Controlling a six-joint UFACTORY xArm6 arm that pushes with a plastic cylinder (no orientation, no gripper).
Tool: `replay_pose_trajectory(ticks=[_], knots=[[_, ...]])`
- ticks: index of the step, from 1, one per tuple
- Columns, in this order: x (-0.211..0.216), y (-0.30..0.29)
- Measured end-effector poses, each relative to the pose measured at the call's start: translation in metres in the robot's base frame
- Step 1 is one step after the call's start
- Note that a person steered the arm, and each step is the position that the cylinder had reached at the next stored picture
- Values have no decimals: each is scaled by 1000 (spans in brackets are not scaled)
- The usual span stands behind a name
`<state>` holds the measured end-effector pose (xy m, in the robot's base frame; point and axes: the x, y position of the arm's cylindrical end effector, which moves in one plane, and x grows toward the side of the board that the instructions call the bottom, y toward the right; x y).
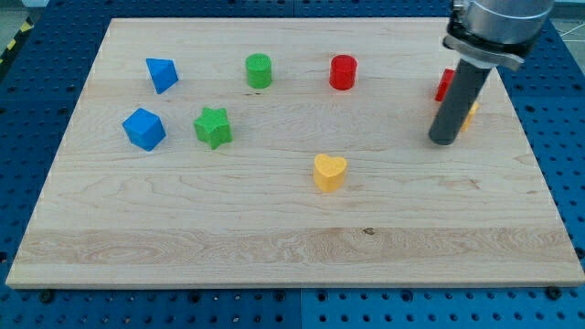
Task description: Slide the yellow heart towards the yellow hexagon
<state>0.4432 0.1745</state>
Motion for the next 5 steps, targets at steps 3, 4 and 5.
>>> replay_pose_trajectory(ticks=[3,4,5], knots=[[-43,-141],[-17,-183],[10,-213]])
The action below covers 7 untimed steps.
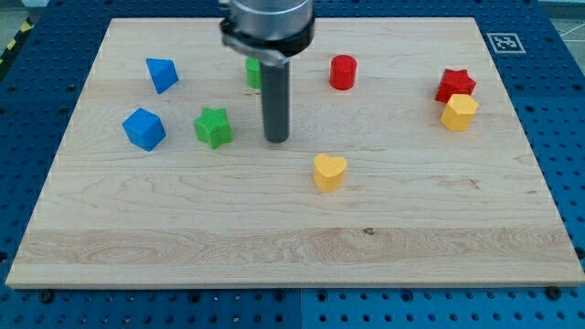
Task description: Slide the yellow heart towards the yellow hexagon
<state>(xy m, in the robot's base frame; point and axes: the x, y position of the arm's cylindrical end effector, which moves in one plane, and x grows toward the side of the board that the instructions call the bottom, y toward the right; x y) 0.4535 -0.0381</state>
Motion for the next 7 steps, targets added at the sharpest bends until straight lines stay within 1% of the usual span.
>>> replay_pose_trajectory(ticks=[1,2,3,7], knots=[[48,-21],[52,-21],[61,24],[43,158]])
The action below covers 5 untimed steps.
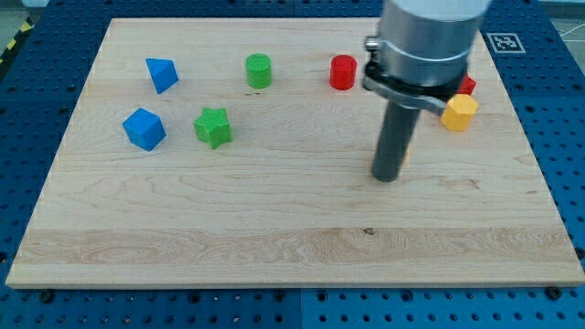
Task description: Slide the yellow heart towards the yellow hexagon
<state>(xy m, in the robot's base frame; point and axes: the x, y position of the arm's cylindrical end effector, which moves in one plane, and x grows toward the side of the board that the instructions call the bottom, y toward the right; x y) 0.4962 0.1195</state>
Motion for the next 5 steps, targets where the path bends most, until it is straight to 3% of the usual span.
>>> replay_pose_trajectory(ticks=[1,3,5], knots=[[-1,18],[-1,-15],[-32,-15]])
